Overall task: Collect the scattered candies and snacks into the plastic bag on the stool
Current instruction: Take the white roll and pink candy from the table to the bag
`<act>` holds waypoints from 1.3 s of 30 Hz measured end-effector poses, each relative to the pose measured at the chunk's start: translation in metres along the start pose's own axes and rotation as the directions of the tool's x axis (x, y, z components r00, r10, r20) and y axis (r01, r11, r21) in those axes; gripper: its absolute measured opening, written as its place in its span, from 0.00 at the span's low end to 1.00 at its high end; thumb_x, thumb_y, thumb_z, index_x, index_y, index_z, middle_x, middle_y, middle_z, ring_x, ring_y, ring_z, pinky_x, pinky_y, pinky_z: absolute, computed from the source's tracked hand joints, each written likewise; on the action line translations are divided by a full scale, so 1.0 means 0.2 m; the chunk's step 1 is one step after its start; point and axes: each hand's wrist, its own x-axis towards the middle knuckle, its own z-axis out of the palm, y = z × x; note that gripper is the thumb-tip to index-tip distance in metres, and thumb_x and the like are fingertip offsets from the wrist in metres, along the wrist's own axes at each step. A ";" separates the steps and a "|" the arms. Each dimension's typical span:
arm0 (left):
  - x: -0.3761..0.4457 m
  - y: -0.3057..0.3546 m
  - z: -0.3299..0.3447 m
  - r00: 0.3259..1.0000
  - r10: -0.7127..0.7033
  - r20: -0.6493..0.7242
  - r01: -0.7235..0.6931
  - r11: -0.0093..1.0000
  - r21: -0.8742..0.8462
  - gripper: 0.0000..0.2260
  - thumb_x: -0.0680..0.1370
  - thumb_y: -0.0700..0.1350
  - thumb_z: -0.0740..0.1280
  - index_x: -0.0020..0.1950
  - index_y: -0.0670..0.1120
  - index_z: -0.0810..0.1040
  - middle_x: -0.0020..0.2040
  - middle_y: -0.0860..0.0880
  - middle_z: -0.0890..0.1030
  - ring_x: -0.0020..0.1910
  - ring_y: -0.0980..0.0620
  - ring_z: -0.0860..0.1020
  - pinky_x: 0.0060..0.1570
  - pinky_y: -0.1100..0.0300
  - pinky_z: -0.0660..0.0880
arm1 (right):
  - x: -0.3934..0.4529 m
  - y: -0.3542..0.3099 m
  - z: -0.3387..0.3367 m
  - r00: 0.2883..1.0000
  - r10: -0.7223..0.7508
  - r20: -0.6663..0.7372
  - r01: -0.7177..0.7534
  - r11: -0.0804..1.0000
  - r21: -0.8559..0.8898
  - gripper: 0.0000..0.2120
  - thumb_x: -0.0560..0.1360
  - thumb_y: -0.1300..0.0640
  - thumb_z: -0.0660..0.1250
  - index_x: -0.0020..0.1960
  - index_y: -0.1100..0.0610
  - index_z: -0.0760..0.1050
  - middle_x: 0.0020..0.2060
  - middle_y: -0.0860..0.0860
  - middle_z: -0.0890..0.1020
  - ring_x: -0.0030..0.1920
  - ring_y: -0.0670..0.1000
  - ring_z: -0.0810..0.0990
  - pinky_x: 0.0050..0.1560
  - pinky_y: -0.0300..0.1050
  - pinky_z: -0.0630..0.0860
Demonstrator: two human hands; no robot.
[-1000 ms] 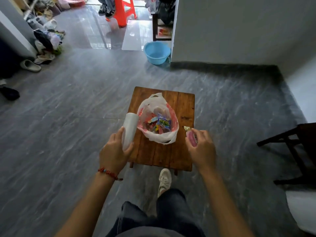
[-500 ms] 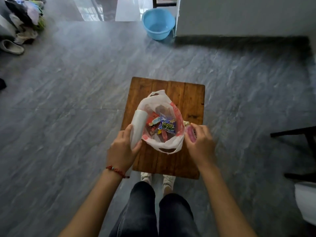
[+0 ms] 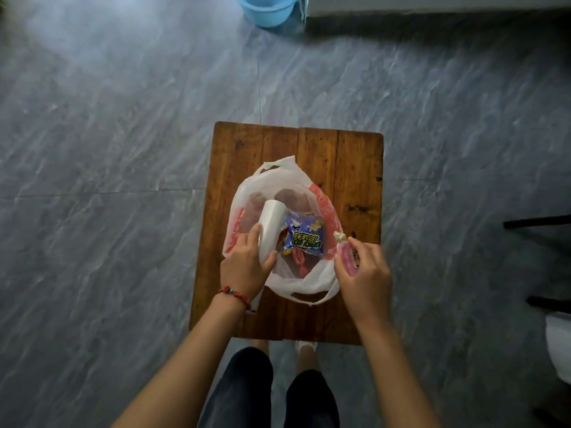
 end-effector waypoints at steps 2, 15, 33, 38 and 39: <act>0.07 -0.01 0.06 1.000 0.017 -0.005 -0.017 0.999 -0.031 0.27 0.72 0.48 0.70 0.67 0.39 0.68 0.53 0.39 0.77 0.45 0.43 0.78 0.38 0.55 0.74 | 0.03 0.02 0.05 1.000 -0.001 -0.003 0.001 1.000 0.010 0.15 0.70 0.62 0.71 0.55 0.63 0.76 0.45 0.58 0.79 0.42 0.50 0.77 0.39 0.33 0.69; 0.34 -0.10 0.41 0.995 -0.087 0.040 0.088 0.996 -0.024 0.27 0.75 0.52 0.65 0.70 0.43 0.62 0.58 0.39 0.74 0.49 0.42 0.77 0.42 0.52 0.76 | 0.16 0.13 0.27 0.999 -0.033 0.016 0.032 0.999 0.030 0.16 0.69 0.61 0.72 0.55 0.64 0.76 0.46 0.58 0.78 0.45 0.52 0.77 0.42 0.37 0.73; 0.15 -0.27 0.11 0.962 0.222 -0.157 -0.205 0.972 0.119 0.22 0.76 0.53 0.59 0.62 0.38 0.72 0.60 0.37 0.76 0.60 0.40 0.72 0.58 0.44 0.71 | 0.19 0.06 0.51 0.997 0.033 0.064 -0.036 0.998 0.044 0.14 0.71 0.60 0.70 0.55 0.63 0.76 0.46 0.58 0.79 0.47 0.55 0.78 0.43 0.40 0.71; 0.11 -0.37 0.07 0.955 0.230 -0.185 -0.201 0.966 0.161 0.23 0.76 0.53 0.59 0.62 0.37 0.73 0.60 0.37 0.76 0.61 0.39 0.71 0.60 0.45 0.69 | 0.26 0.04 0.66 0.999 0.021 0.036 -0.020 0.999 -0.028 0.12 0.73 0.57 0.67 0.52 0.64 0.77 0.45 0.61 0.80 0.46 0.59 0.78 0.44 0.47 0.73; 0.10 -0.39 0.07 0.956 0.226 -0.185 -0.195 0.966 0.169 0.23 0.76 0.53 0.60 0.62 0.37 0.73 0.60 0.36 0.75 0.61 0.39 0.71 0.60 0.45 0.68 | 0.27 0.05 0.69 0.998 0.022 0.054 -0.019 0.999 -0.050 0.12 0.73 0.57 0.66 0.52 0.64 0.77 0.45 0.61 0.80 0.47 0.59 0.77 0.45 0.49 0.74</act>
